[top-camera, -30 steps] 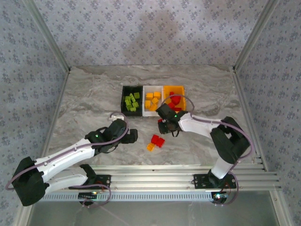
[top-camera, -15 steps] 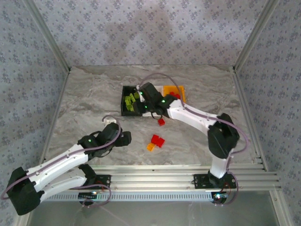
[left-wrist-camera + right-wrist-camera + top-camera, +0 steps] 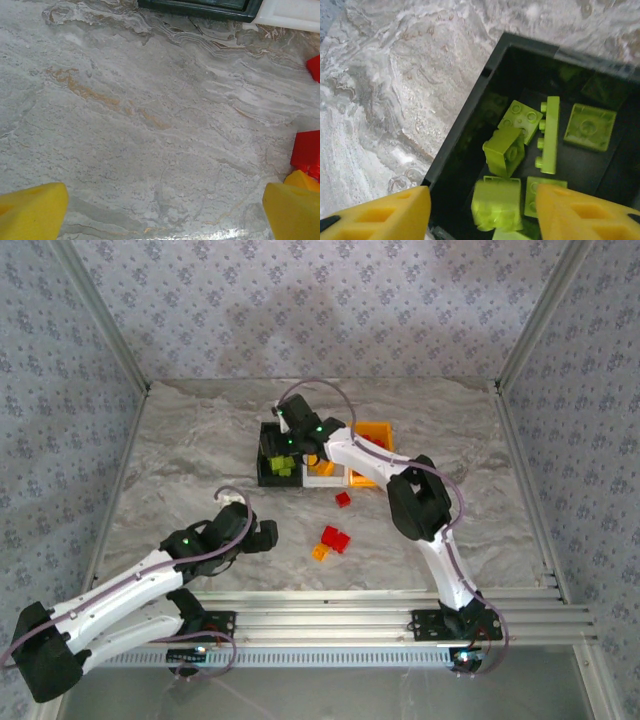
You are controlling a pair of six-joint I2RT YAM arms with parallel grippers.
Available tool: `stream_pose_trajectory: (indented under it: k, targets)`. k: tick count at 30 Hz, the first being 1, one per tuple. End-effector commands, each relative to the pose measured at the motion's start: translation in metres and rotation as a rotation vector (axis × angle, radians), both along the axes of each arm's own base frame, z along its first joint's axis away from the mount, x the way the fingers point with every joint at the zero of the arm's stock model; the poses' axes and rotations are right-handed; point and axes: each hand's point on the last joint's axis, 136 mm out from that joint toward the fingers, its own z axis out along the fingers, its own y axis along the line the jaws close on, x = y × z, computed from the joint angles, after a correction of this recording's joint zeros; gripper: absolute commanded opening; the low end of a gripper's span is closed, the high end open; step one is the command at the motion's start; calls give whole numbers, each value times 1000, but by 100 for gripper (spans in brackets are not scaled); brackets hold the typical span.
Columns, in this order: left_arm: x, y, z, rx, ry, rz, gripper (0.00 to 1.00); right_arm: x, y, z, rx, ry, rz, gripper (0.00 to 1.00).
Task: Sort the legos into containers by color
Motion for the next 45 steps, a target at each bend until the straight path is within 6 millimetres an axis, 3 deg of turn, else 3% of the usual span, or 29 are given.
stream_pose_trajectory:
  k: [1,6,9,17,19,24,27,32,41,45]
  targets:
    - [2,-2,2,5,-4,-19,99,3,5,48,81,-49,17,63]
    - [8,-21,15,-47,-37,-86,100,-13,-18,84,136,-97,-6,64]
    - [15,-38,19,-47,-31,-138,99,-33,-43,91,144,-106,-38,64]
    - [33,-118,8,-7,27,-349,99,-88,-132,66,78,-73,-163,64]
    - [39,-139,2,4,37,-390,99,-103,-161,49,50,-46,-206,64]
    - [57,-176,-19,44,38,-435,99,-126,-211,45,57,-46,-296,65]
    - [64,-189,-32,78,49,-451,94,-134,-233,46,68,-50,-338,66]
    - [55,-183,-42,110,74,-445,91,-142,-251,44,66,-49,-365,66]
    - [26,-143,-76,198,166,-407,77,-138,-259,45,90,-55,-394,66]
    - [22,-119,-76,254,162,-365,75,-137,-261,51,102,-65,-402,66]
